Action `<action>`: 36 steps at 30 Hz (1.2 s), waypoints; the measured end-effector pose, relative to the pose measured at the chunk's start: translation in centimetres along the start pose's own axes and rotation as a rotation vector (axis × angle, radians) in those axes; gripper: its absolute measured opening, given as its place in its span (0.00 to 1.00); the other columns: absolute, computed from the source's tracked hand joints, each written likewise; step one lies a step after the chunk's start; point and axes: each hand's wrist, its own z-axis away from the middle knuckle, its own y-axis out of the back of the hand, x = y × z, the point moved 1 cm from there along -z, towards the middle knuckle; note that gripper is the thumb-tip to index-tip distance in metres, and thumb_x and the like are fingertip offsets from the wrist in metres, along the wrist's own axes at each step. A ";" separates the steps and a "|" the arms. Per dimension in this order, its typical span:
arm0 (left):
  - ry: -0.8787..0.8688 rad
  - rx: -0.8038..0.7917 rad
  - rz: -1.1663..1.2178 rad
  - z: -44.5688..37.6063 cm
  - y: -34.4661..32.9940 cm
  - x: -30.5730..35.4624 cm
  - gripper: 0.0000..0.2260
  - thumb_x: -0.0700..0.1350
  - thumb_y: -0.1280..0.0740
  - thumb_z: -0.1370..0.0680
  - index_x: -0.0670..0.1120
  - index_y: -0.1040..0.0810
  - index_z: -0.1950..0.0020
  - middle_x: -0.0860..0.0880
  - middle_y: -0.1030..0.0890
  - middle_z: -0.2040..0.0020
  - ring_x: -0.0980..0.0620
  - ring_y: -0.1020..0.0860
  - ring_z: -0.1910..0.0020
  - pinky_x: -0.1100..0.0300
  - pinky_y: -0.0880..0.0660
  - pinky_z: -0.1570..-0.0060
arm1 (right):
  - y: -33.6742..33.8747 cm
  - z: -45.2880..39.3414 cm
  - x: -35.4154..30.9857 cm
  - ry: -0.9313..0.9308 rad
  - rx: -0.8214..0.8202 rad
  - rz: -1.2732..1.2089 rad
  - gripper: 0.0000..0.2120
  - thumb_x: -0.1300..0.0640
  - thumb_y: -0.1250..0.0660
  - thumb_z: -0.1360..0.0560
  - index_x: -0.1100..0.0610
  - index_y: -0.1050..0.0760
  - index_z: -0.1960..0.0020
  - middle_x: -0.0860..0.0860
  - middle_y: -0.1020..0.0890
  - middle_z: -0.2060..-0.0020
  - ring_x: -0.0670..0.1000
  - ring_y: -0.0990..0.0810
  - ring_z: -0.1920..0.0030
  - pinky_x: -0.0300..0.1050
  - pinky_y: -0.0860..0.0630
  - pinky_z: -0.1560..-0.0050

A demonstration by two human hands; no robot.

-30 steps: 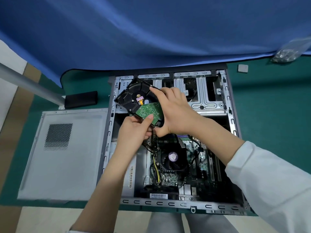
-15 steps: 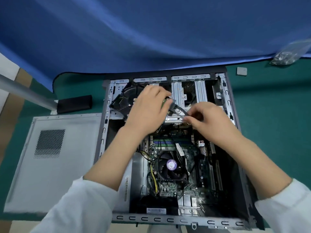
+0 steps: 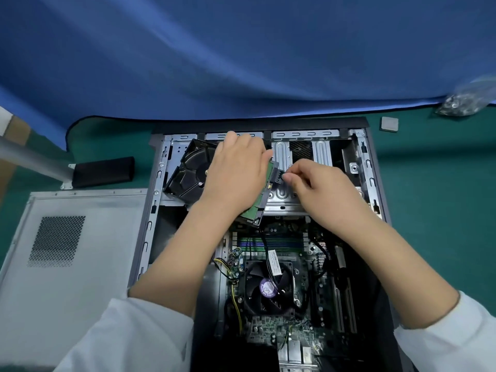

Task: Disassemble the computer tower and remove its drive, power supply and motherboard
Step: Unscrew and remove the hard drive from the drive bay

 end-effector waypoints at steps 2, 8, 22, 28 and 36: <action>-0.003 0.002 -0.023 0.0 -0.2 0.1 0.13 0.52 0.48 0.17 0.46 0.29 0.54 0.49 0.28 0.55 0.48 0.34 0.52 0.56 0.39 0.50 | -0.3 -0.2 0.0 0.015 0.004 0.008 0.09 0.50 0.42 0.20 0.50 0.27 0.55 0.47 0.21 0.66 0.49 0.23 0.64 0.45 0.27 0.61; -0.014 -0.016 -0.068 -0.2 -0.4 0.2 0.13 0.51 0.50 0.17 0.47 0.31 0.53 0.47 0.27 0.54 0.47 0.33 0.52 0.56 0.40 0.48 | -0.8 0.1 0.4 0.026 0.042 0.109 0.09 0.50 0.42 0.20 0.47 0.30 0.58 0.45 0.24 0.69 0.51 0.25 0.66 0.44 0.32 0.67; -0.034 -0.050 -0.056 -0.3 -0.2 0.3 0.11 0.50 0.50 0.17 0.47 0.34 0.55 0.47 0.27 0.54 0.47 0.33 0.53 0.55 0.40 0.50 | -0.2 -1.0 0.7 -0.085 -0.033 -0.029 0.10 0.51 0.40 0.21 0.49 0.28 0.61 0.46 0.20 0.66 0.50 0.22 0.63 0.47 0.24 0.60; -0.033 -0.061 -0.084 -0.3 -0.3 0.3 0.13 0.51 0.52 0.17 0.47 0.32 0.53 0.47 0.27 0.53 0.47 0.33 0.53 0.55 0.39 0.49 | -0.7 0.7 0.7 0.056 -0.008 -0.008 0.10 0.47 0.39 0.22 0.48 0.34 0.44 0.44 0.25 0.67 0.47 0.24 0.65 0.45 0.29 0.65; -0.025 -0.067 -0.078 -0.3 -0.3 0.3 0.11 0.51 0.52 0.17 0.48 0.35 0.54 0.48 0.27 0.52 0.47 0.33 0.53 0.56 0.40 0.49 | -1.6 0.4 -0.1 0.130 0.083 0.242 0.10 0.53 0.38 0.22 0.52 0.35 0.43 0.42 0.30 0.68 0.52 0.32 0.70 0.41 0.41 0.75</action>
